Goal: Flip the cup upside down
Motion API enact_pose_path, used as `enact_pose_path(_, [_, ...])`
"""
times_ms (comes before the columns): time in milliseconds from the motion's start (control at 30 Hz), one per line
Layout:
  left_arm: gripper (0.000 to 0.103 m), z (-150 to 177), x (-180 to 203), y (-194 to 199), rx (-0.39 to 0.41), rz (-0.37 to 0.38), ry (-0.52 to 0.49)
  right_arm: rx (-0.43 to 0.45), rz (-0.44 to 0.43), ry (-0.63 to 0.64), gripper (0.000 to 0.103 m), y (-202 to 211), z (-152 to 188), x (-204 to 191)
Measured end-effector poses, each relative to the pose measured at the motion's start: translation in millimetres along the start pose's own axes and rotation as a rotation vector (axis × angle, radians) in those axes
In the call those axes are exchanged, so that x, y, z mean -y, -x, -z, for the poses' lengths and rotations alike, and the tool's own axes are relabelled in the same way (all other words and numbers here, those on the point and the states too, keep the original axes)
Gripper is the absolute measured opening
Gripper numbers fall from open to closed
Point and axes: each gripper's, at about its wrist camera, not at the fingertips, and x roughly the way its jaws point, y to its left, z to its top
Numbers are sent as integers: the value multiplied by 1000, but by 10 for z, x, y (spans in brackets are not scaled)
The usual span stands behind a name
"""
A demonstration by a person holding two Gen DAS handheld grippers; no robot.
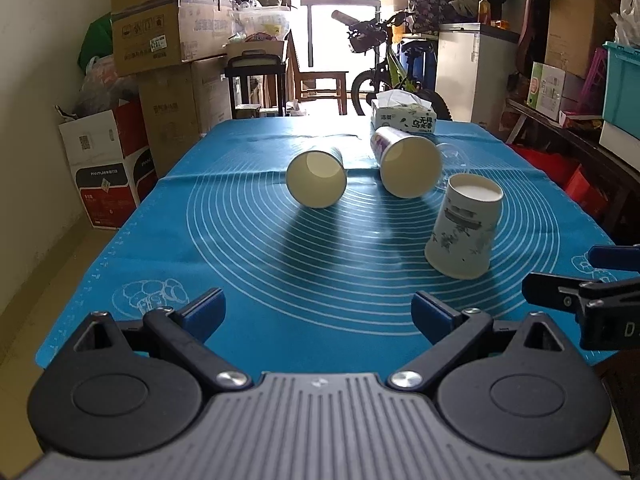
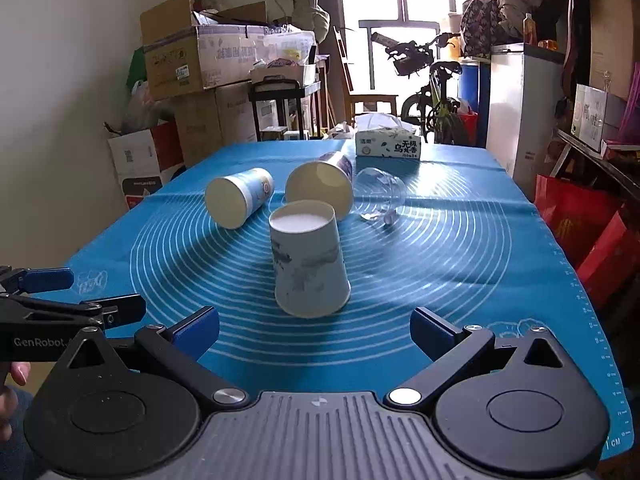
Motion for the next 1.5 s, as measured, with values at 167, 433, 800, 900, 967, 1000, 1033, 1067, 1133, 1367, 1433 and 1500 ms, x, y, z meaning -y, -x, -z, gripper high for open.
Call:
enact_pose_path(167, [98,36,38,17,-7,3,-9,-10,13,4,103,29,32,15])
enact_pose_path(433, [98,73,65,39,-10,6,-30,-15,3,12,102,30,46,3])
enact_pose_path(800, [98,81,75,43,-9,3,-32,-20,3,6,102,36,44,0])
enact_pose_path(900, [98,82,74,44,-9,2,-32,-21,6,9,102,36,37,-3])
enact_pose_path(967, [98,83,74,46,-7,1,-31,-23,7,10,102,34,36,-2])
enact_pose_path(1000, [98,79,67,51,-7,1,-31,-23,7,11,102,36,38,-1])
enact_pose_path(1033, [98,78,64,53,-6,0,-31,-23,8,11,102,34,35,-3])
enact_pose_path(1067, [98,77,61,53,-6,0,-31,-23,8,11,102,34,35,-3])
enact_pose_path(1133, [98,78,59,55,-5,0,-31,-23,7,11,102,34,35,-2])
enact_pose_path(1367, [98,75,51,59,-5,0,-32,-20,7,12,102,43,40,10])
enact_pose_path(1433, [98,75,50,59,-5,0,-32,-18,9,13,102,43,40,13])
enact_pose_path(1500, [98,76,49,60,-5,1,-32,-16,11,11,102,49,37,17])
